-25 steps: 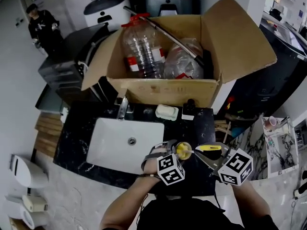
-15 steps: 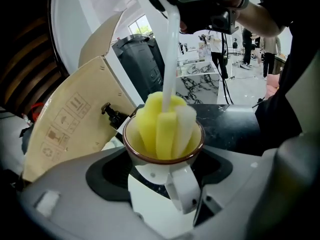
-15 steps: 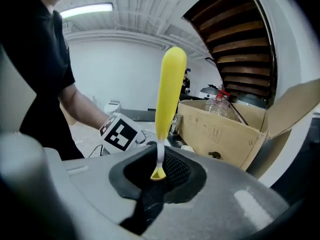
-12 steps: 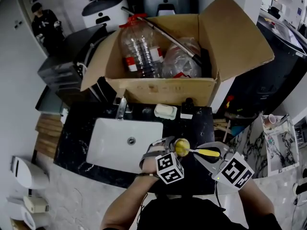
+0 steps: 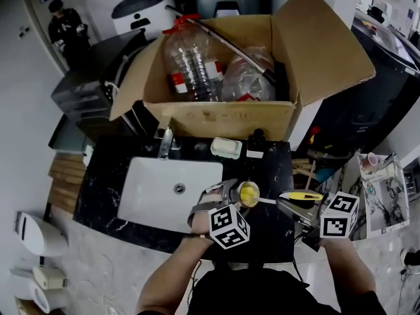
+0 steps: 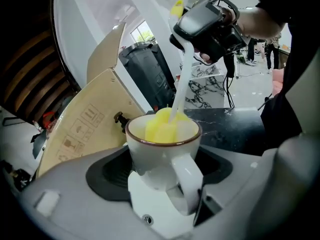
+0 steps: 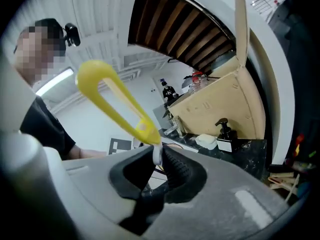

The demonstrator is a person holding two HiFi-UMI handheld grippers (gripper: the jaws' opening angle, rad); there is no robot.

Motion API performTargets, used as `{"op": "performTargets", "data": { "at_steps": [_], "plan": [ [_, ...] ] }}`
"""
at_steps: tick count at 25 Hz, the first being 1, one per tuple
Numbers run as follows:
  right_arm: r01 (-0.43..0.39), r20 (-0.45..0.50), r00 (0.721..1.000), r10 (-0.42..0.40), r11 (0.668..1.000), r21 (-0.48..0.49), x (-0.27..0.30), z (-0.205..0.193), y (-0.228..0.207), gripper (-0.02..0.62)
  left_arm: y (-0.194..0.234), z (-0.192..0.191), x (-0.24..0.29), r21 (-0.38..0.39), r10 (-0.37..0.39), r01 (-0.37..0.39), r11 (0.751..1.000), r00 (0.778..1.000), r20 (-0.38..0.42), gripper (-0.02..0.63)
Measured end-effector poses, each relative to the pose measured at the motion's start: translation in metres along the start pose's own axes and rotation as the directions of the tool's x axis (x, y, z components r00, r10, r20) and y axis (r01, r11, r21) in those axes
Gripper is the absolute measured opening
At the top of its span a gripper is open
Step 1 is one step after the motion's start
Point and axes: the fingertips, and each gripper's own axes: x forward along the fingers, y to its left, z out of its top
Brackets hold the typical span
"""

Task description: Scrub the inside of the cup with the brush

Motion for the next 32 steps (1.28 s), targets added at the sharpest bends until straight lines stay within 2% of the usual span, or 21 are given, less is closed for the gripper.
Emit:
{"op": "performTargets", "data": {
  "at_steps": [13, 21, 32],
  "plan": [
    [-0.041, 0.091, 0.995, 0.029, 0.99, 0.138, -0.027, 0.004, -0.005, 0.052, -0.001, 0.011, 0.001, -0.026, -0.017, 0.018, 0.999, 0.999, 0.035, 0.399],
    [-0.022, 0.123, 0.992, 0.004, 0.989, 0.146, -0.044, 0.005, -0.011, 0.051, -0.004, 0.013, 0.007, -0.066, -0.04, 0.043, 0.997, 0.998, 0.048, 0.399],
    [0.07, 0.204, 0.974, -0.1, 0.986, 0.149, -0.08, 0.01, -0.04, 0.04, 0.003, -0.005, 0.014, -0.229, -0.069, 0.082, 0.97, 0.995, 0.066, 0.399]
  ]
}}
